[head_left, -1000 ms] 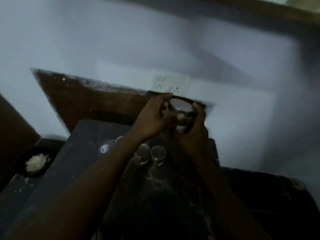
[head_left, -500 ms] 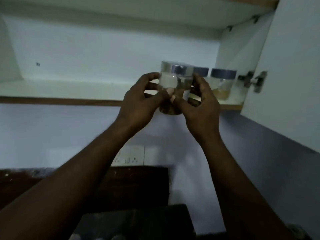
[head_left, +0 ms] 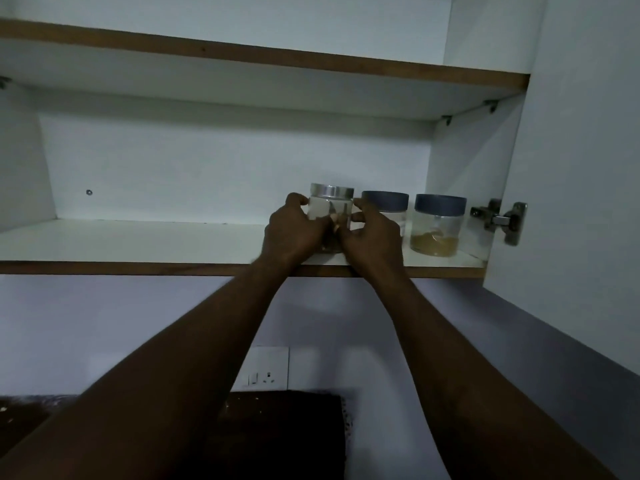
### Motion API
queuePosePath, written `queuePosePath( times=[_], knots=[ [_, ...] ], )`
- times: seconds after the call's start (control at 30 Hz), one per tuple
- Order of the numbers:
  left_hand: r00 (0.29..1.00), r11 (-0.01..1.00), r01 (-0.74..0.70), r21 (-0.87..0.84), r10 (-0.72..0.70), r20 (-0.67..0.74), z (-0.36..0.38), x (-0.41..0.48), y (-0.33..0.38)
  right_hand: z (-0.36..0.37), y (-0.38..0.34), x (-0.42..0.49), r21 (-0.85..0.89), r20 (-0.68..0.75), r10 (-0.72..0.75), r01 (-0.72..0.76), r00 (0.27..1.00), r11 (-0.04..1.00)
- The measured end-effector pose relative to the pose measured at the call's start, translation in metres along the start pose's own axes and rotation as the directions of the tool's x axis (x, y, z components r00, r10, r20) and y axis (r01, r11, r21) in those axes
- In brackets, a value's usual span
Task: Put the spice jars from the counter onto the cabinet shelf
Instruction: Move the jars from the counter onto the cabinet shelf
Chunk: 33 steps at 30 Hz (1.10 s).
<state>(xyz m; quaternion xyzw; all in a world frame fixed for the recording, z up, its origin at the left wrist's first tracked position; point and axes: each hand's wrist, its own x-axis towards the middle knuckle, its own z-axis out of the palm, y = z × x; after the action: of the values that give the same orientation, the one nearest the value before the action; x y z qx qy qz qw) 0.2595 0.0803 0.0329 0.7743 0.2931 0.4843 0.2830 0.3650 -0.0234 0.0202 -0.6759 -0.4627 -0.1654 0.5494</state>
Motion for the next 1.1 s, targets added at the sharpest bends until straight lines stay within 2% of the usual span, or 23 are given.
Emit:
queuePosePath(
  times=[0.23, 0.3, 0.4, 0.47, 0.53, 0.63, 0.73, 0.8, 0.87, 0.97, 1.03, 1.1],
  knots=[
    [0.999, 0.999, 0.024, 0.047, -0.025, 0.020, 0.001, 0.001, -0.003, 0.007, 0.008, -0.003, -0.062, -0.038, -0.004, 0.002, 0.999, 0.998],
    [1.000, 0.997, 0.013, 0.078, -0.012, -0.022, -0.001, -0.005, -0.002, 0.006, 0.008, -0.005, -0.049, -0.055, 0.004, -0.006, 0.999, 0.999],
    [0.976, 0.990, -0.109, 0.093, 0.124, -0.178, -0.010, -0.029, 0.000, 0.001, 0.004, -0.018, 0.055, -0.130, -0.017, 0.024, 0.991, 0.998],
    [0.927, 0.971, -0.229, 0.073, 0.240, -0.287, -0.019, -0.054, -0.005, 0.004, 0.001, -0.039, 0.079, -0.237, -0.119, 0.142, 0.964, 0.987],
    [0.887, 0.947, -0.317, 0.050, 0.315, -0.338, -0.032, -0.082, -0.018, 0.014, -0.003, -0.071, 0.083, -0.254, -0.214, 0.242, 0.943, 0.967],
    [0.924, 0.953, -0.303, 0.026, 0.300, -0.237, -0.052, -0.131, -0.054, 0.042, -0.008, -0.131, 0.167, -0.074, -0.235, 0.244, 0.969, 0.955],
    [0.988, 0.992, -0.124, -0.022, 0.122, -0.091, -0.075, -0.188, -0.108, 0.081, -0.007, -0.200, 0.212, 0.176, -0.166, 0.127, 0.970, 0.969],
    [1.000, 1.000, 0.003, 0.031, -0.002, -0.027, -0.092, -0.230, -0.150, 0.108, -0.005, -0.250, 0.167, 0.335, -0.071, 0.015, 0.940, 0.986],
    [0.993, 0.987, 0.111, 0.116, -0.113, 0.012, -0.113, -0.276, -0.192, 0.135, -0.005, -0.301, 0.139, 0.497, -0.030, -0.045, 0.867, 0.989],
    [0.951, 0.929, 0.296, 0.221, -0.309, 0.027, -0.144, -0.350, -0.249, 0.170, -0.010, -0.377, 0.091, 0.734, -0.022, -0.066, 0.679, 0.994],
    [0.906, 0.874, 0.393, 0.287, -0.421, 0.039, -0.160, -0.392, -0.277, 0.188, -0.016, -0.422, 0.029, 0.820, -0.004, -0.034, 0.572, 0.999],
    [0.850, 0.809, 0.486, 0.330, -0.526, 0.038, -0.177, -0.428, -0.303, 0.205, -0.024, -0.462, 0.010, 0.861, 0.006, -0.028, 0.509, 1.000]
  ],
)
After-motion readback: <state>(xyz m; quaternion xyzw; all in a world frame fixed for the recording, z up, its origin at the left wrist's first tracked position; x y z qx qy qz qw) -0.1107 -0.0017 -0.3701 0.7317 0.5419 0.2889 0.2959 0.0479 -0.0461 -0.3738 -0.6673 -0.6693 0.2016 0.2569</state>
